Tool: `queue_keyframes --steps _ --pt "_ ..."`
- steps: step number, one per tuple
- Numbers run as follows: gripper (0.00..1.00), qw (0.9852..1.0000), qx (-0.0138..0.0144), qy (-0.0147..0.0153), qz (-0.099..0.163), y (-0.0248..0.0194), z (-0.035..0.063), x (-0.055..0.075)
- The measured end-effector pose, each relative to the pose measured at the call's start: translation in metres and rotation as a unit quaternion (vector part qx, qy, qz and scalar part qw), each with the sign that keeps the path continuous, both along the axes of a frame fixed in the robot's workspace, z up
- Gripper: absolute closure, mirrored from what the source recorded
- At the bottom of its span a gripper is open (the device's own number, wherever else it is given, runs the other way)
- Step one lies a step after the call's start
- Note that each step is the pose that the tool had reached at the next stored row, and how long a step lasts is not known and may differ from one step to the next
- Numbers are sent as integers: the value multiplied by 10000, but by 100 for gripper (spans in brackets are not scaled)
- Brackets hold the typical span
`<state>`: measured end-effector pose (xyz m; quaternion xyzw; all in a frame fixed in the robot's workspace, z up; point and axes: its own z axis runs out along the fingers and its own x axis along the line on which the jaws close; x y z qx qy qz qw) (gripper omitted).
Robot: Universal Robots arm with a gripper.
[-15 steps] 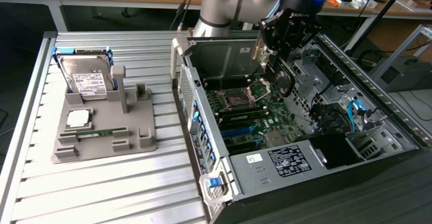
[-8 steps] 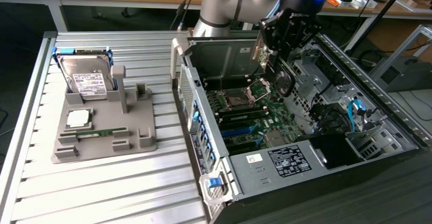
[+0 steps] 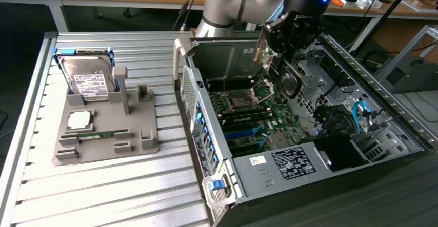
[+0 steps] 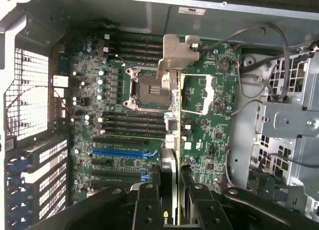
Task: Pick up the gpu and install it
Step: 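Pick up the gpu and move the gpu toward the slot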
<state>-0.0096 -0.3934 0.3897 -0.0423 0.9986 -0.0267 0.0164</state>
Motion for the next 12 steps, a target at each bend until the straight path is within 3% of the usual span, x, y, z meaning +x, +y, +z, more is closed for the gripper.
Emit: queue_keyframes --steps 12 --pt "73 10000 0 0 -94 0 -128 12"
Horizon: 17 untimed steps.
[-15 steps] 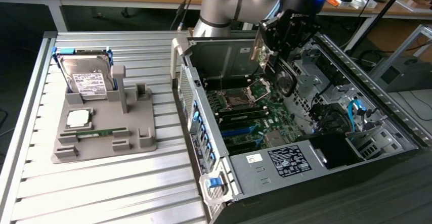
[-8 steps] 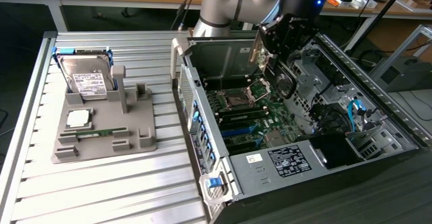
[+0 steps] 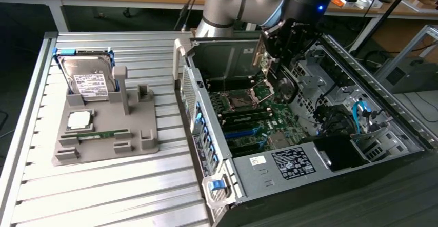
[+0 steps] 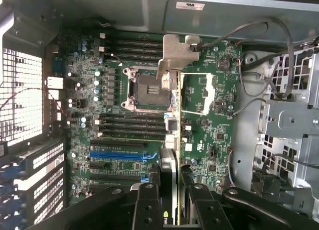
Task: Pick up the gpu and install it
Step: 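Pick up the gpu and move the gpu toward the slot, then insert the gpu into the slot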
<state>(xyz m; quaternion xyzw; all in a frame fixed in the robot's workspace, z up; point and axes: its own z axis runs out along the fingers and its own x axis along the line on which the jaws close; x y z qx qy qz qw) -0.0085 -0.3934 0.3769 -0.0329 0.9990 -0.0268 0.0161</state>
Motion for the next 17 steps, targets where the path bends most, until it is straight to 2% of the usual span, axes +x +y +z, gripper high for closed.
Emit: queue_keyframes --steps 15,16,17 --pt "73 10000 7 0 8 0 -20 0" --pt "73 10000 7 0 93 0 -21 0" --pt "73 9996 7 0 292 0 -22 0"
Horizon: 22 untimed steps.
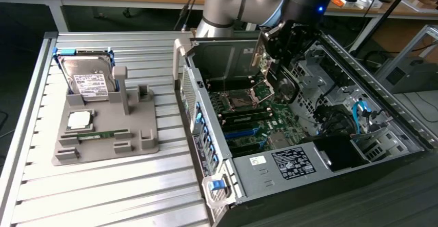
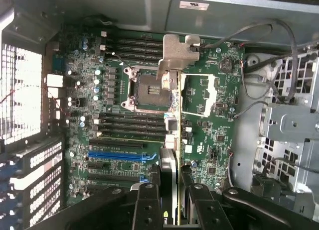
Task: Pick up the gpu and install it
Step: 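Insert the gpu into the slot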
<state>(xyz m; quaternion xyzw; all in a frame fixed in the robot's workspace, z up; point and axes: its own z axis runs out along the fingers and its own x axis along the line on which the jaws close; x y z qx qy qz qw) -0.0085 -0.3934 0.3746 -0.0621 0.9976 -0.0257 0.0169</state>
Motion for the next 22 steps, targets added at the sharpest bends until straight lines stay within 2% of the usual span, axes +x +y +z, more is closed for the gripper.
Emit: queue_keyframes --steps 3,5,8,11,13,14,18,22 --pt "73 9987 0 0 503 0 -6 0" --pt "73 9977 0 0 680 0 -8 0" --pt "73 9950 0 0 1003 0 -13 0" --pt "73 9888 0 0 1495 0 -20 0" --pt "73 9853 0 0 1708 0 -23 0" --pt "73 9813 0 0 1927 0 -26 0" --pt "73 9729 0 0 2314 0 -31 0" --pt "73 9636 0 0 2675 0 -35 0"
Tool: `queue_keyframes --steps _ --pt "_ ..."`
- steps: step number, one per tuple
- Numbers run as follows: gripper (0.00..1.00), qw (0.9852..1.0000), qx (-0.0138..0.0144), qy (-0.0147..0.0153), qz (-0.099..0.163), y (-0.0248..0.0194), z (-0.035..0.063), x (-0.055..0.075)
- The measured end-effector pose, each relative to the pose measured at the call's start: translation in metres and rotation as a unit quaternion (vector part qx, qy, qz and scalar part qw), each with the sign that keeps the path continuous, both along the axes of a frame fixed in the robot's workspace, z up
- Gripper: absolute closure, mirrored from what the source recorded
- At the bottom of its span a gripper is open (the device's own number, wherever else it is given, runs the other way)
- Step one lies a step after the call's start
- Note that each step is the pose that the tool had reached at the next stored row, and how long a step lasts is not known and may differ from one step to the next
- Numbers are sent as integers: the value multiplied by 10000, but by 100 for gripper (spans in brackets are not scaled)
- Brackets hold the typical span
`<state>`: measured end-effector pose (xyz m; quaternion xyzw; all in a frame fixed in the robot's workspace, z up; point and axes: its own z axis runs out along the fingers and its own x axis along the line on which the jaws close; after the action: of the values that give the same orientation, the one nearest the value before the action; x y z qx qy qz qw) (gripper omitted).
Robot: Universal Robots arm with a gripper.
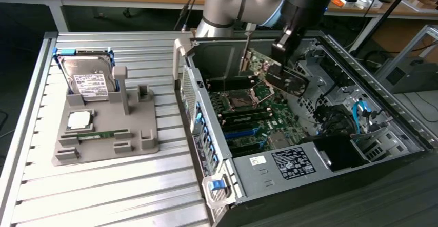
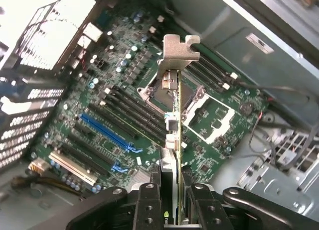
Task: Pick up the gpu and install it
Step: 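Insert the gpu into the slot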
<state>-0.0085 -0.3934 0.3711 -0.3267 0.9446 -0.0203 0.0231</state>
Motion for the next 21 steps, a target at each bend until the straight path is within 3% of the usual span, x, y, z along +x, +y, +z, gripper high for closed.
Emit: queue_keyframes --steps 4,12,17,19,21 --pt "73 9993 0 0 366 0 -4 0" --pt "73 9949 0 0 1013 0 -11 0" --pt "73 9911 0 0 1332 0 -15 0" --pt "73 9881 0 0 1539 0 -17 0" --pt "73 9860 0 0 1666 0 -19 0"
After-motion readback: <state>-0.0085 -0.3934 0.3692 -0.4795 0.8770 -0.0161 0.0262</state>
